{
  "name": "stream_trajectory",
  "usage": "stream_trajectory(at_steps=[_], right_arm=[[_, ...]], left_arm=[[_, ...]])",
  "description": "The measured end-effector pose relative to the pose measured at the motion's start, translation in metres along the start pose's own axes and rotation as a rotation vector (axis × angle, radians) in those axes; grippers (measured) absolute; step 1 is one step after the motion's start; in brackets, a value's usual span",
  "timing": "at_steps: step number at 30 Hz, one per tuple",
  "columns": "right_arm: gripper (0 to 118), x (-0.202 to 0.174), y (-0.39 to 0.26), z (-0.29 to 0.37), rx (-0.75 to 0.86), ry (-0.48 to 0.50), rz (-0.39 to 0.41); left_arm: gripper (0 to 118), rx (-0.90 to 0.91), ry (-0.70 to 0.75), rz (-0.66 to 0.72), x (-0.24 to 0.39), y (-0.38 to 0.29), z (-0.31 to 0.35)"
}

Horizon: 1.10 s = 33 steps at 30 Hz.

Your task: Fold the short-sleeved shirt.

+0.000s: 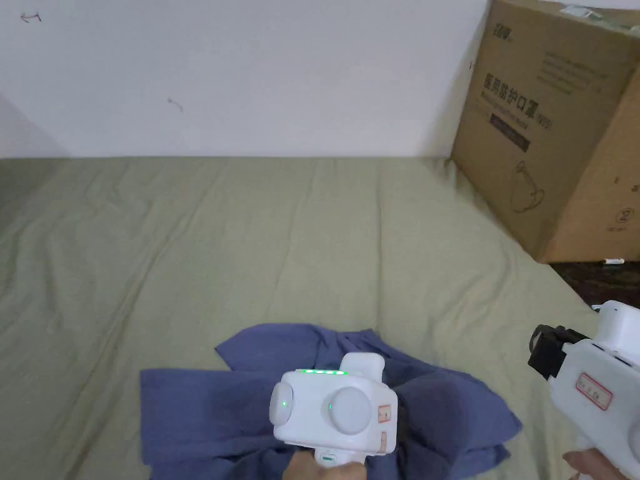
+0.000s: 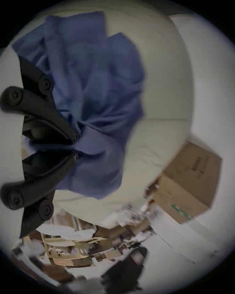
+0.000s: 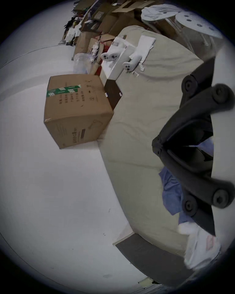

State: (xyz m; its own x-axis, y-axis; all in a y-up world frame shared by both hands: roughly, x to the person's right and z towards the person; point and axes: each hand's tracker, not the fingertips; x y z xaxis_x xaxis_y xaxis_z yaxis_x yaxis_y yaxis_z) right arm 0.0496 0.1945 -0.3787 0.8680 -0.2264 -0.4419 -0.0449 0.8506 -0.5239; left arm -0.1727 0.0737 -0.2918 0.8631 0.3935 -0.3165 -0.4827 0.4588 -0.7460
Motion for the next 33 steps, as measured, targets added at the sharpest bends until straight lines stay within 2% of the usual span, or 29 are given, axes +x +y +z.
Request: stream_trajectory(at_steps=[2, 6, 7, 8, 10, 11, 13, 17, 18, 19, 20, 21, 24, 26, 30, 31, 32, 33], right_arm=[[0, 0.000, -0.006, -0.006, -0.020, -0.002, 0.010], [0, -0.008, -0.014, -0.016, -0.052, 0.017, 0.016], [0, -0.012, -0.015, -0.018, -0.059, 0.023, 0.017], [0, -0.015, -0.017, -0.019, -0.065, 0.030, 0.015], [0, -0.022, -0.019, -0.020, -0.074, 0.056, 0.019], [0, -0.026, -0.020, -0.021, -0.077, 0.064, 0.028], [0, -0.033, -0.021, -0.022, -0.083, 0.075, 0.050], [0, -0.045, -0.022, -0.023, -0.091, 0.110, 0.060], [0, -0.048, -0.023, -0.023, -0.092, 0.121, 0.062], [0, -0.052, -0.025, -0.024, -0.094, 0.126, 0.067], [0, -0.055, -0.026, -0.024, -0.097, 0.132, 0.072], [0, -0.057, -0.029, -0.025, -0.102, 0.140, 0.078], [0, -0.064, -0.040, -0.031, -0.131, 0.157, 0.085], [0, -0.068, -0.047, -0.037, -0.155, 0.165, 0.090], [0, -0.075, -0.056, -0.054, -0.196, 0.170, 0.107], [0, -0.077, -0.057, -0.059, -0.206, 0.170, 0.109], [0, -0.079, -0.058, -0.064, -0.213, 0.172, 0.113], [0, -0.080, -0.058, -0.069, -0.220, 0.173, 0.118]], left_arm=[[5, -0.048, 0.080, -0.019, -0.006, -0.019, -0.014], [7, -0.025, 0.034, -0.007, -0.012, -0.015, -0.006], [13, -0.036, 0.028, -0.005, -0.010, -0.010, -0.005], [25, -0.034, 0.023, -0.014, -0.011, -0.005, 0.000], [93, -0.012, 0.001, -0.026, -0.009, -0.001, 0.011], [117, -0.012, 0.003, -0.030, -0.008, 0.000, 0.016], [107, 0.072, 0.008, -0.054, -0.011, -0.001, 0.038], [104, 0.141, 0.033, 0.008, -0.037, 0.006, 0.082], [93, 0.165, 0.047, 0.039, -0.047, 0.005, 0.094], [73, 0.181, 0.065, 0.058, -0.058, 0.001, 0.104], [39, 0.194, 0.085, 0.071, -0.069, -0.002, 0.111], [0, 0.196, 0.116, 0.090, -0.080, -0.008, 0.115], [0, 0.177, 0.246, 0.146, -0.117, -0.032, 0.116], [0, 0.130, 0.240, 0.175, -0.138, -0.046, 0.112], [0, 0.170, 0.280, 0.271, -0.174, -0.056, 0.114], [5, 0.175, 0.287, 0.276, -0.183, -0.051, 0.116], [24, 0.169, 0.292, 0.288, -0.191, -0.042, 0.119], [67, 0.161, 0.294, 0.291, -0.201, -0.033, 0.119]])
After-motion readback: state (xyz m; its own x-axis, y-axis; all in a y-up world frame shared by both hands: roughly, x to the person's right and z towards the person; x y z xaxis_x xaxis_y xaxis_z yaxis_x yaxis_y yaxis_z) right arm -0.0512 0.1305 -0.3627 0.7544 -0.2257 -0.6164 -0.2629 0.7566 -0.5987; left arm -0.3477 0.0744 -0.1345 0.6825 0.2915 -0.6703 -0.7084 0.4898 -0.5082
